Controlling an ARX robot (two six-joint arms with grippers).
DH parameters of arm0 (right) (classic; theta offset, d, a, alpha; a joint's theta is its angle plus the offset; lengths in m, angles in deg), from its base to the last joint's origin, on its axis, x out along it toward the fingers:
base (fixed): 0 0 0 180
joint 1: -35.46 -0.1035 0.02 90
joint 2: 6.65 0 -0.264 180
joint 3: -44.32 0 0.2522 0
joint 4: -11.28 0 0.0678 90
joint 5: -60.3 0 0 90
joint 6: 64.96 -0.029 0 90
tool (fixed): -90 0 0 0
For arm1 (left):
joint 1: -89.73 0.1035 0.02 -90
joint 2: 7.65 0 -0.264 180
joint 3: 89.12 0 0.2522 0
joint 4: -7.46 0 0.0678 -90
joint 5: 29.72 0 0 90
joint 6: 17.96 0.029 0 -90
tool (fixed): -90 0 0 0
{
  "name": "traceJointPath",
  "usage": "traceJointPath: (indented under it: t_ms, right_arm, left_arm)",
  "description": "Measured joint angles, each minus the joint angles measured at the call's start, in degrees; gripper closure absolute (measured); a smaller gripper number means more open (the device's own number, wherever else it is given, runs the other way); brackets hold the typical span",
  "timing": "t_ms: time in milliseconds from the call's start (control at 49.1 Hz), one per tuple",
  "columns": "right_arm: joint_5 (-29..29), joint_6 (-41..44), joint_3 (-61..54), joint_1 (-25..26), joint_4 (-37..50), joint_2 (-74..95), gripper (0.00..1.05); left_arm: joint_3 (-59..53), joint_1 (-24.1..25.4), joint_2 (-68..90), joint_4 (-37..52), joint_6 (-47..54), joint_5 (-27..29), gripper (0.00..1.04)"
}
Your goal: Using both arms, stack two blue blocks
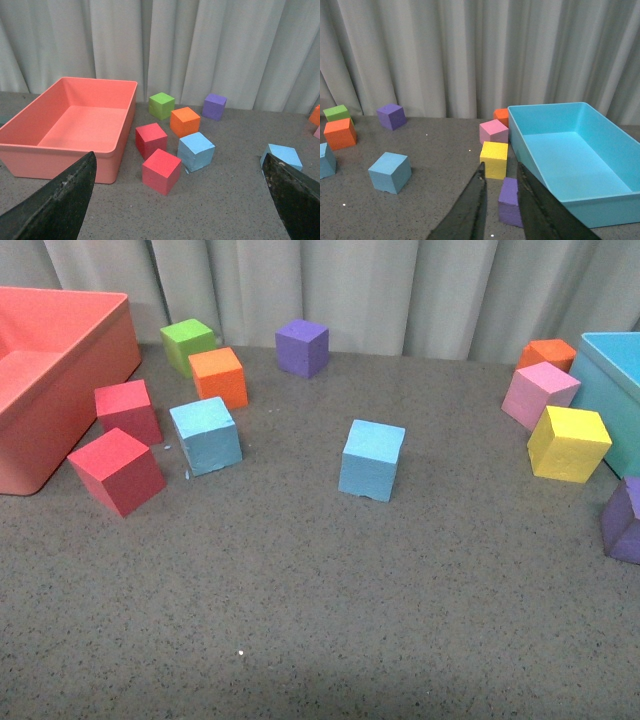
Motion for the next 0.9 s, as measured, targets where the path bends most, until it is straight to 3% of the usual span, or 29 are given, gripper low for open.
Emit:
traceJointPath:
  t_ms: [122, 183, 224, 346, 448, 529, 692, 896]
  right_arm:
    - [0.0, 0.0, 0.0, 0.0, 0.0, -0.1, 0.59]
    - [0.0, 0.0, 0.0, 0.0, 0.0, -0.1, 0.46]
    - [0.0, 0.0, 0.0, 0.0, 0.0, -0.1, 0.38]
    - [0.0, 0.0, 0.0, 0.0, 0.0, -0.1, 0.11]
    - [0.0, 0.0, 0.0, 0.0, 0.0, -0.1, 0.10]
    - [0.0, 0.0, 0.0, 0.0, 0.0, -0.1, 0.10]
    - [0.0, 0.0, 0.0, 0.0, 0.0, -0.1, 0.10]
    - [0.0, 0.0, 0.0, 0.0, 0.0, -0.1, 0.10]
  left_arm:
    - [0.0, 0.0, 0.1, -0.1, -0.1, -0.1, 0.07]
    - [2.5, 0.7, 5.6, -5.5, -3.1, -1.9, 0.07]
    - [3.8, 0.7, 13.9, -3.0, -5.4, -1.6, 0.07]
    - [10.6, -2.8, 42.0, 15.8, -7.9, 0.2, 0.07]
    - [16.7, -5.1, 56.2, 21.6, -7.9, 0.5, 0.07]
    - [25.0, -7.1, 70.6, 20.8, -8.0, 0.8, 0.07]
    - [42.2, -10.4, 91.9, 11.8, -10.8, 1.8, 0.07]
    - [62.2, -12.7, 108.0, -0.4, -17.8, 7.8, 0.07]
